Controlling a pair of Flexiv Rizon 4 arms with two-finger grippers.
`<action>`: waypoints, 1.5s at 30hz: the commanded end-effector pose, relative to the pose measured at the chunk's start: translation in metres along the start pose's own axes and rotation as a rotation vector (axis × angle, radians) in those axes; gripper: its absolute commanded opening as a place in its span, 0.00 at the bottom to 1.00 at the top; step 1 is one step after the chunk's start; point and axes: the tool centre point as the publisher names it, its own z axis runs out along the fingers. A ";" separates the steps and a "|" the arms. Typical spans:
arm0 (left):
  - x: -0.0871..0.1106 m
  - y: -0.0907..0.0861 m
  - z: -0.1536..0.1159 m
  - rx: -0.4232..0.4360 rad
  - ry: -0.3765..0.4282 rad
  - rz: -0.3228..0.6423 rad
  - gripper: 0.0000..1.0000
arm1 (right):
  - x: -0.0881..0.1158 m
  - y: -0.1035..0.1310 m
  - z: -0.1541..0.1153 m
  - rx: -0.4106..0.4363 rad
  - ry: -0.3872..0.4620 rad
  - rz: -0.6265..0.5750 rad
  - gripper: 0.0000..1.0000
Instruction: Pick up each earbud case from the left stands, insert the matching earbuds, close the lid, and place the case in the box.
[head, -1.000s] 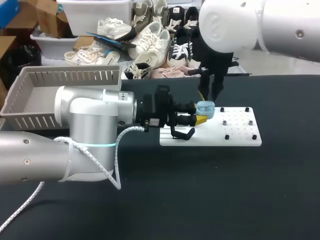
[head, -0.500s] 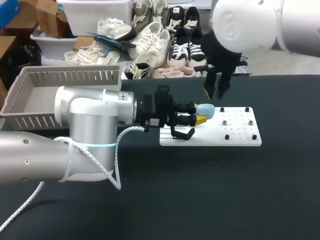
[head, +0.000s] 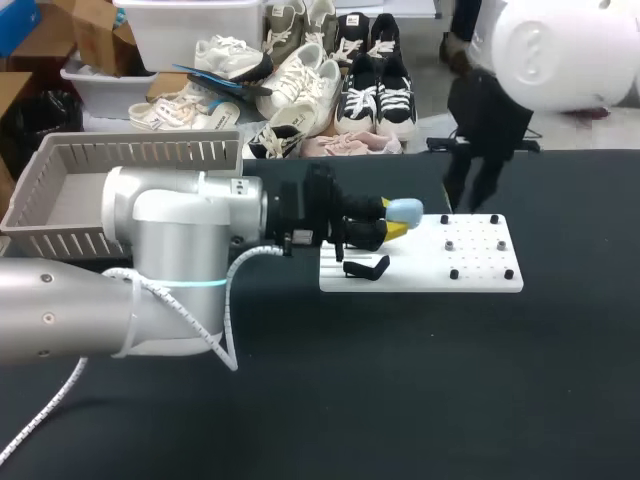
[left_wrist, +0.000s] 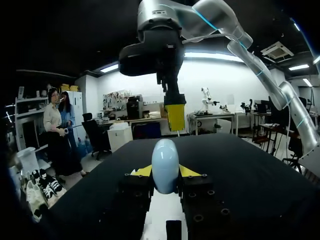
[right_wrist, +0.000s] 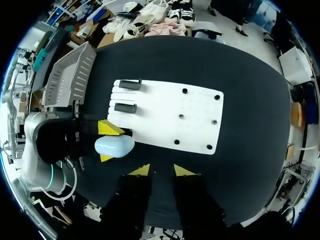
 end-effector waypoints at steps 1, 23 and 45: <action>-0.011 0.009 -0.031 -0.045 0.011 0.030 0.00 | 0.010 -0.004 0.000 0.002 -0.087 0.023 0.23; -0.004 0.085 -0.257 -0.462 0.291 0.121 0.00 | 0.009 0.009 -0.006 0.059 -0.077 0.104 0.22; 0.089 0.138 -0.305 -0.471 0.383 -0.077 0.00 | 0.010 0.038 -0.004 0.109 -0.044 0.165 0.22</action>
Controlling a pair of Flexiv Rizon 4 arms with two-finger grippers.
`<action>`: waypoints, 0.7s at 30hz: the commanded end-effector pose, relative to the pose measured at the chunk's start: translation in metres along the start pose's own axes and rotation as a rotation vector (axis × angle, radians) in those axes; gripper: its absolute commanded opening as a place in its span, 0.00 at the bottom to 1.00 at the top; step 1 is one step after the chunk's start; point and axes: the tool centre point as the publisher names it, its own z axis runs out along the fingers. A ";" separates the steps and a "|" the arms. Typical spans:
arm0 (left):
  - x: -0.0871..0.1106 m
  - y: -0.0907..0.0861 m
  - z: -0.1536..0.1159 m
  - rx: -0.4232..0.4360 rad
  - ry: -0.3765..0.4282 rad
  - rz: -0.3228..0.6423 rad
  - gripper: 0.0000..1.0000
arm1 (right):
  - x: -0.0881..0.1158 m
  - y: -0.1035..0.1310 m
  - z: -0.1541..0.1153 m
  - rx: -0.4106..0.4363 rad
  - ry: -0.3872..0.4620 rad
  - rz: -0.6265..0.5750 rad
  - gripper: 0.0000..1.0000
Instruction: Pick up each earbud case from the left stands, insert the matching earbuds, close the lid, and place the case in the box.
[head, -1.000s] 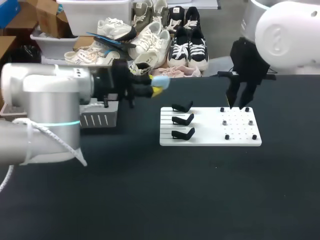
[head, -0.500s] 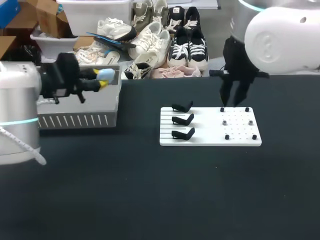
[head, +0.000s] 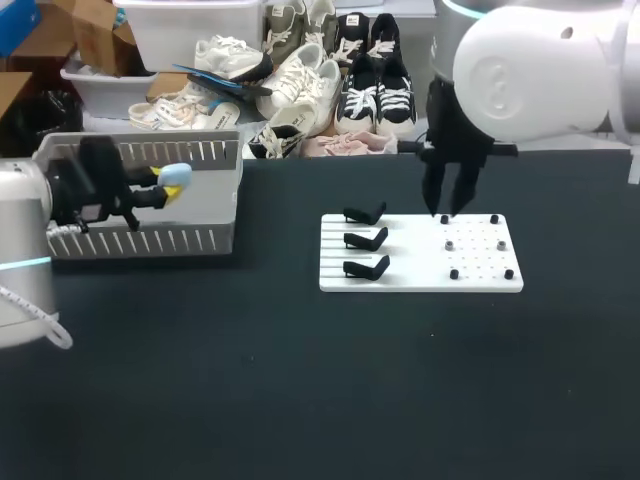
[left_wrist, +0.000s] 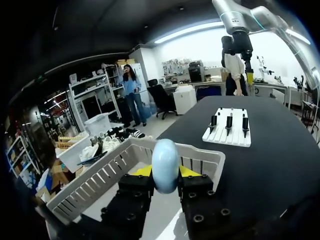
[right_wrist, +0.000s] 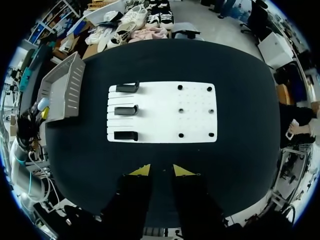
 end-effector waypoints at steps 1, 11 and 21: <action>0.006 0.016 0.024 0.081 0.064 -0.017 0.00 | 0.001 0.006 0.001 0.006 0.006 0.008 0.22; 0.013 0.021 0.033 0.111 0.089 -0.034 0.87 | 0.004 0.009 0.005 0.001 0.015 0.017 0.22; 0.001 0.011 0.020 0.113 0.049 -0.009 1.00 | 0.002 0.008 0.004 -0.009 -0.006 0.003 0.23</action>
